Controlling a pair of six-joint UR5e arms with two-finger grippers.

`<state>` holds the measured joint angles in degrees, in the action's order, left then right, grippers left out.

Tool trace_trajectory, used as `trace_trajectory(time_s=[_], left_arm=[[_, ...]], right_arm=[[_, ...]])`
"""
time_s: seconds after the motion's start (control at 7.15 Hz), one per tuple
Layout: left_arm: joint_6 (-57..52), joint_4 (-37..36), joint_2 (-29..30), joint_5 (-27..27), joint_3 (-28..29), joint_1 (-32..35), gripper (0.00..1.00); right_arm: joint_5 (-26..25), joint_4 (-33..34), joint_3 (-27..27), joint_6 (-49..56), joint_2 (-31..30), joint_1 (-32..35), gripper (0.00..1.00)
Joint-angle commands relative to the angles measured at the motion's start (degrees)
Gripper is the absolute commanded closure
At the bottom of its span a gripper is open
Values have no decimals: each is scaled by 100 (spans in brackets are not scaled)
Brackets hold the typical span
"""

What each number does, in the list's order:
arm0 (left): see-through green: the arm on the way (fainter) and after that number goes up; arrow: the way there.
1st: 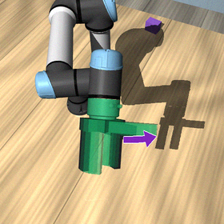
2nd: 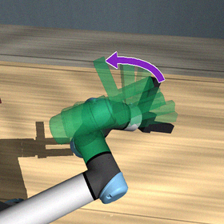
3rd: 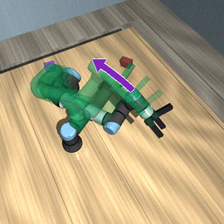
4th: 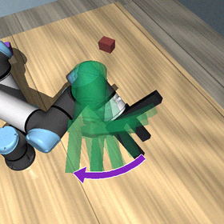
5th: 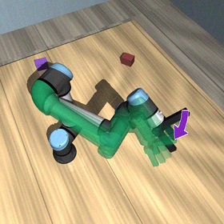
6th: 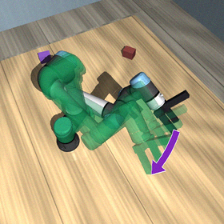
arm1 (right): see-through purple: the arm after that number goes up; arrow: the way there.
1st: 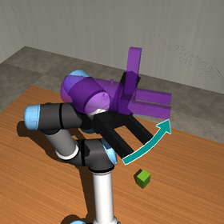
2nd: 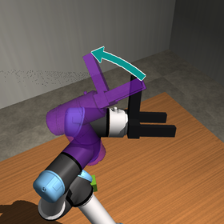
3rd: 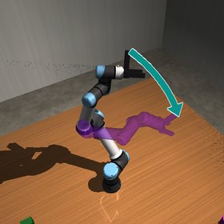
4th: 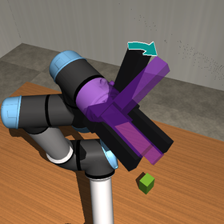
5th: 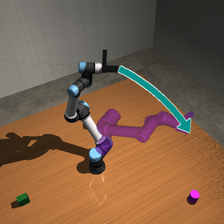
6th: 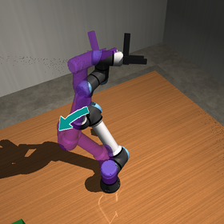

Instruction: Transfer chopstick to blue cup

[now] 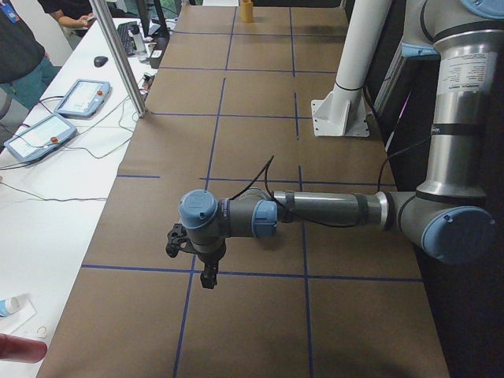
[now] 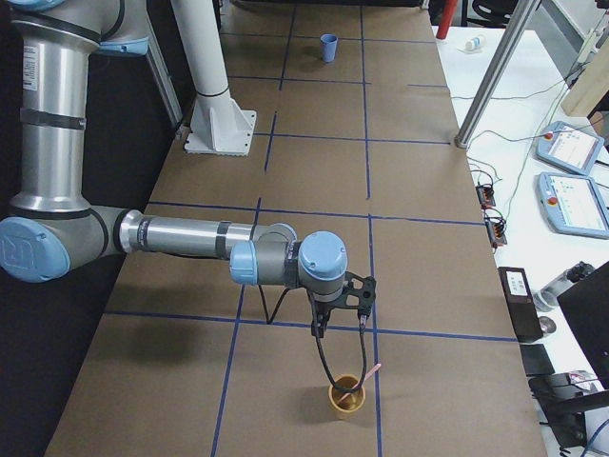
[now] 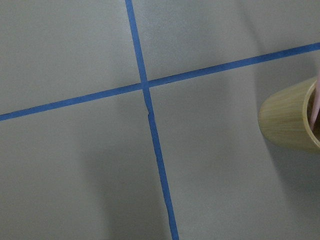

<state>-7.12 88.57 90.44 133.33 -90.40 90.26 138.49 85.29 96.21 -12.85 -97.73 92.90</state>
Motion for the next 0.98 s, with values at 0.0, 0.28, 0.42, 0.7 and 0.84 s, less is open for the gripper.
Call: trace_trajectory(time_s=[0.0, 0.28, 0.42, 0.7, 0.84], left_arm=[[-8, 151, 0, 0, -4, 0, 0], [18, 214, 0, -9, 5, 0, 0], [114, 214, 0, 0, -38, 0, 0], [1041, 406, -104, 682, -642, -296, 0], [1682, 703, -192, 694, -828, -656, 0]], right_arm=[[29, -12, 30, -42, 8, 0, 0], [38, -12, 56, -60, 8, 0, 0], [38, -12, 56, -60, 25, 0, 0], [47, -12, 91, -60, 26, 0, 0], [47, -12, 135, -60, 8, 0, 0]])
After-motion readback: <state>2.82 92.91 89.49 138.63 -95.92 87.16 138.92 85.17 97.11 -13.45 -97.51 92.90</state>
